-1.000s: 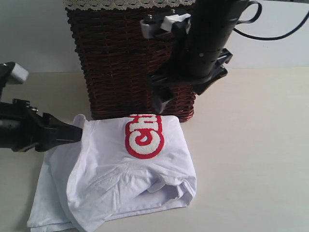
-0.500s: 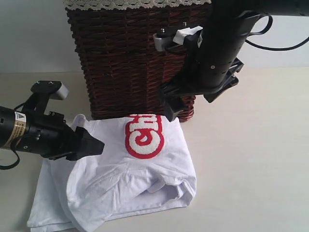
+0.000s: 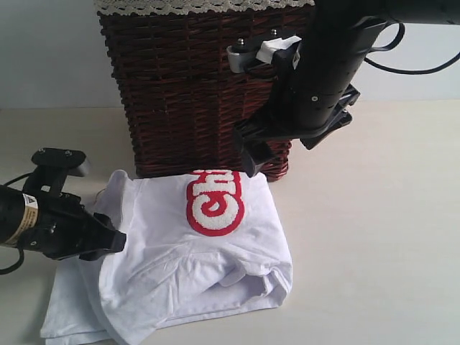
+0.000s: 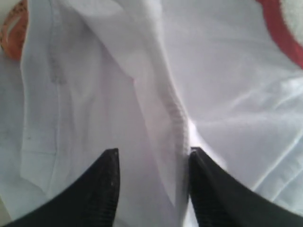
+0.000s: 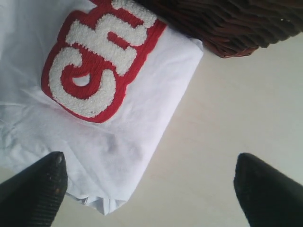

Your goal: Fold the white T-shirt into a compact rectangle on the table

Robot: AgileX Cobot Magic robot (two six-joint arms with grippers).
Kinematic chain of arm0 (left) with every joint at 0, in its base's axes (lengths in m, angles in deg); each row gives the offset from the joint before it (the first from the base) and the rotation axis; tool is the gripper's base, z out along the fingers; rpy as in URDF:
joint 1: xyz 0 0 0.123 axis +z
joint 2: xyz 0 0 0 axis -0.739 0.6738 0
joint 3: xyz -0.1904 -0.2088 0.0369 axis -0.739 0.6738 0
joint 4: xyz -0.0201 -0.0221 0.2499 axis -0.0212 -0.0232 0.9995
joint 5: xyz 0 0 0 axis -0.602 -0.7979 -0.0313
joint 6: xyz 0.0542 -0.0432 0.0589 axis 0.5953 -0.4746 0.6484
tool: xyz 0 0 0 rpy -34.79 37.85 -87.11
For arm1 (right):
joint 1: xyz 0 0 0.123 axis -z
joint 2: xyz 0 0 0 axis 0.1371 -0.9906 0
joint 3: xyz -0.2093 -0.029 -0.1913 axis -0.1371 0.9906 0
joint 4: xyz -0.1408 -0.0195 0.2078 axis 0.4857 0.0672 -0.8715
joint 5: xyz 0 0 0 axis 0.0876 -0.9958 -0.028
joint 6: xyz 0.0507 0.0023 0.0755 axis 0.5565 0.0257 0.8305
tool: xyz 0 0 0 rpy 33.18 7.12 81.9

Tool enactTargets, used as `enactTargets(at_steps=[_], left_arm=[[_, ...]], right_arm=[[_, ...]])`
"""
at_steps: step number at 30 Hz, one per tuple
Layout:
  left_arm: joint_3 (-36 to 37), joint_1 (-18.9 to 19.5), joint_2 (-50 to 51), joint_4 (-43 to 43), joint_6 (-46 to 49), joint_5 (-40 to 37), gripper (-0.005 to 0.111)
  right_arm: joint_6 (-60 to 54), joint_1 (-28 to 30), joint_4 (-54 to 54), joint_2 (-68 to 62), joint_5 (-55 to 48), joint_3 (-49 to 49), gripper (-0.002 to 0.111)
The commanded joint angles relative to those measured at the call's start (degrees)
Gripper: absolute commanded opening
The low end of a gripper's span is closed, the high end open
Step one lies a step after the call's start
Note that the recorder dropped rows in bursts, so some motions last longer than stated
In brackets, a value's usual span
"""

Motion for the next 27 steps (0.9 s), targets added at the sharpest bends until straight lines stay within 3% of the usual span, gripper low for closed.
enactTargets(at_steps=[1, 3, 4, 8, 16, 19, 22, 25, 27], left_arm=[[-1.68, -0.36, 2.52, -0.07, -0.40, 0.73, 0.029], [-2.20, -0.36, 2.25, -0.07, -0.29, 1.34, 0.003], [-2.20, -0.24, 1.92, -0.07, 0.40, 1.49, 0.001], [-2.20, 1.20, 0.11, -0.07, 2.05, 1.38, 0.000], [-2.20, 11.55, -4.74, -0.07, 2.90, 3.86, 0.000], [-2.09, 12.82, -3.59, -0.07, 4.61, 5.11, 0.001], [-1.37, 12.82, -0.86, -0.07, 5.99, 5.58, 0.019], [-0.20, 12.82, 0.78, -0.07, 5.59, 2.69, 0.061], [-0.09, 12.82, 0.89, -0.07, 0.25, -2.26, 0.077]], right_arm=[[0.00, 0.32, -1.79, 0.58, 0.36, 0.06, 0.091], [-0.38, 0.32, -2.32, 0.58, 0.14, 0.06, 0.091], [-0.38, 0.32, -2.32, 0.58, 0.14, 0.06, 0.091], [-0.38, 0.32, -2.46, 0.58, 0.02, 0.06, 0.091], [-1.00, 0.32, -2.36, 0.58, -0.70, 0.06, 0.091], [-1.00, 0.32, -2.74, 0.58, -0.70, 0.06, 0.091], [-1.00, 0.32, -2.92, 0.58, -0.93, 0.06, 0.091], [-1.00, 0.32, -2.92, 0.58, -1.07, 0.29, 0.091], [-1.00, 0.32, -2.92, 0.58, -1.06, 0.52, 0.091]])
